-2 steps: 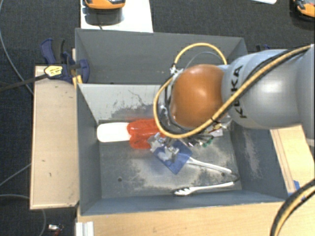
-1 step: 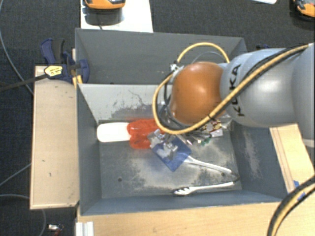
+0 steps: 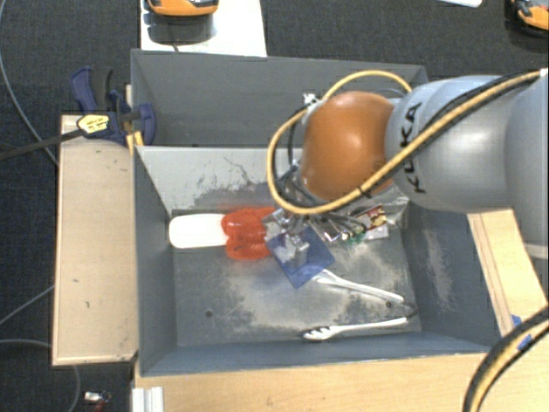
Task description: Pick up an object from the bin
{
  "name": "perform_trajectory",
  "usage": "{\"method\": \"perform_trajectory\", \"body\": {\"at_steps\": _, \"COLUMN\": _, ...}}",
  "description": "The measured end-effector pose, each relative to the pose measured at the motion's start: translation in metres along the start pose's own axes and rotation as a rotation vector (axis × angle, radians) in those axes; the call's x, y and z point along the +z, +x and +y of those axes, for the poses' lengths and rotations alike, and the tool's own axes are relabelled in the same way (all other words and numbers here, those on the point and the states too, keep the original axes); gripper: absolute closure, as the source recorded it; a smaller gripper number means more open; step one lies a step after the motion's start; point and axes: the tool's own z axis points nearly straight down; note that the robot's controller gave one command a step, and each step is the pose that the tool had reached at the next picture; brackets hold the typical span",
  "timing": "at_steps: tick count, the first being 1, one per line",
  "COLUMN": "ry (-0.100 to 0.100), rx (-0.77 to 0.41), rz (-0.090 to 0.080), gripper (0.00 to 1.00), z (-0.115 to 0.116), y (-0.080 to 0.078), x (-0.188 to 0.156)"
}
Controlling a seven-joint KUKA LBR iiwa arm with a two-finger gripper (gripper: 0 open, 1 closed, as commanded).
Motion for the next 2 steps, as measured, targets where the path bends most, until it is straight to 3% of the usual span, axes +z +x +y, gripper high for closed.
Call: {"method": "perform_trajectory", "body": {"at_steps": 2, "ry": 0.000, "rx": 0.182, "rz": -0.004, "gripper": 1.00, "z": -0.0187, "y": -0.0028, "x": 0.0185}}
